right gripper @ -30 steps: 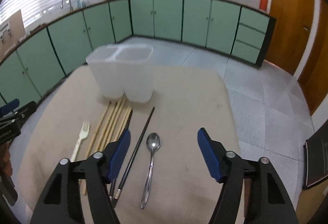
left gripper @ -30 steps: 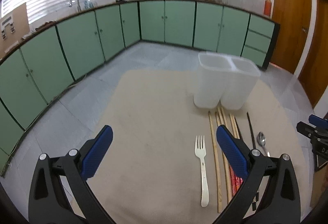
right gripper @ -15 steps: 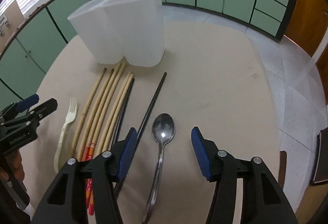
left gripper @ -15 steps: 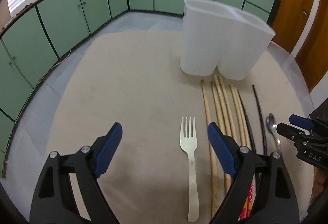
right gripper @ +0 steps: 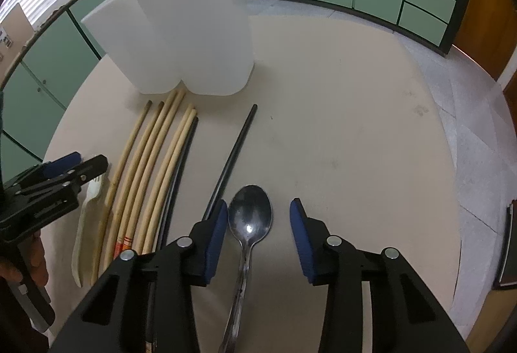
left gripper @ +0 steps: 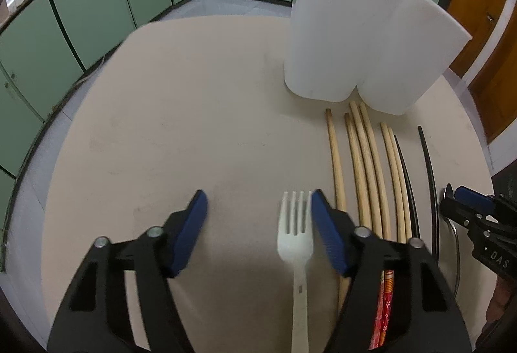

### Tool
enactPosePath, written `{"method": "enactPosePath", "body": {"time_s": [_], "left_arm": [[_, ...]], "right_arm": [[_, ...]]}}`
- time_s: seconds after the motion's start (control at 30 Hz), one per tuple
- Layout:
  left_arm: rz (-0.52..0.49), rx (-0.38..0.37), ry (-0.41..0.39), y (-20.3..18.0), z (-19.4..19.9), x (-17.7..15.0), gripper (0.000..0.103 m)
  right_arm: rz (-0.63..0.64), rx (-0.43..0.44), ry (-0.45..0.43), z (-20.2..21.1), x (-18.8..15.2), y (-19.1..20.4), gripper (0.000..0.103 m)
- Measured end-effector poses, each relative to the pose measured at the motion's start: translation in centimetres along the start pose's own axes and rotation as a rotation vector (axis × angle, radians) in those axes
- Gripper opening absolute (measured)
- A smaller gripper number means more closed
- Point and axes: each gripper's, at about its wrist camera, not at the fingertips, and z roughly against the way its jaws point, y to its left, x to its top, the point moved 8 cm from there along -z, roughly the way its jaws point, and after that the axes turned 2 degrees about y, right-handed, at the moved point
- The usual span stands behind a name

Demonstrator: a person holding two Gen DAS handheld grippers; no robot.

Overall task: Organize utensils
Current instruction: 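Grasp the white plastic fork with the left tool while the right tool grasps the metal spoon, then carry the fork and spoon to the white holder and release both into it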

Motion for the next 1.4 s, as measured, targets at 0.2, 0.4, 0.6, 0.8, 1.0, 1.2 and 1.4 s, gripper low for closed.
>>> {"method": "enactPosePath", "body": {"time_s": [0.2,0.4,0.6,0.8,1.0,1.2,1.4], "left_arm": [[-0.015,0.001,-0.007,-0.8,-0.2,0.0,0.058],[-0.03,-0.029,-0.008,-2.0,-0.3,0.4,0.027],[-0.023,-0.112,-0.028,-3.0,0.4,0.0,0.018],[-0.026,-0.186,-0.168,-3.3,3.7,-0.4,0.018],[-0.049,-0.188,-0.29,-3.2,7.1,-1.0,0.018],[-0.041,-0.199,-0.364,-1.8,10.1,-1.0,0.018],[-0.049,-0.201,-0.431,-1.4,13.2,-0.7,0.018]], "right_arm": [[0.039,-0.052,-0.009,-0.3,0.2,0.6,0.036],[0.043,-0.053,-0.011,-0.3,0.2,0.9,0.029],[0.023,-0.008,-0.063,0.8,0.1,0.6,0.028],[0.023,0.011,-0.188,4.0,0.0,0.4,0.028],[-0.003,0.042,-0.272,6.7,-0.2,0.0,0.028],[0.003,0.056,-0.344,9.8,0.4,0.5,0.028],[0.02,0.061,-0.417,12.7,1.7,1.1,0.028]]}}
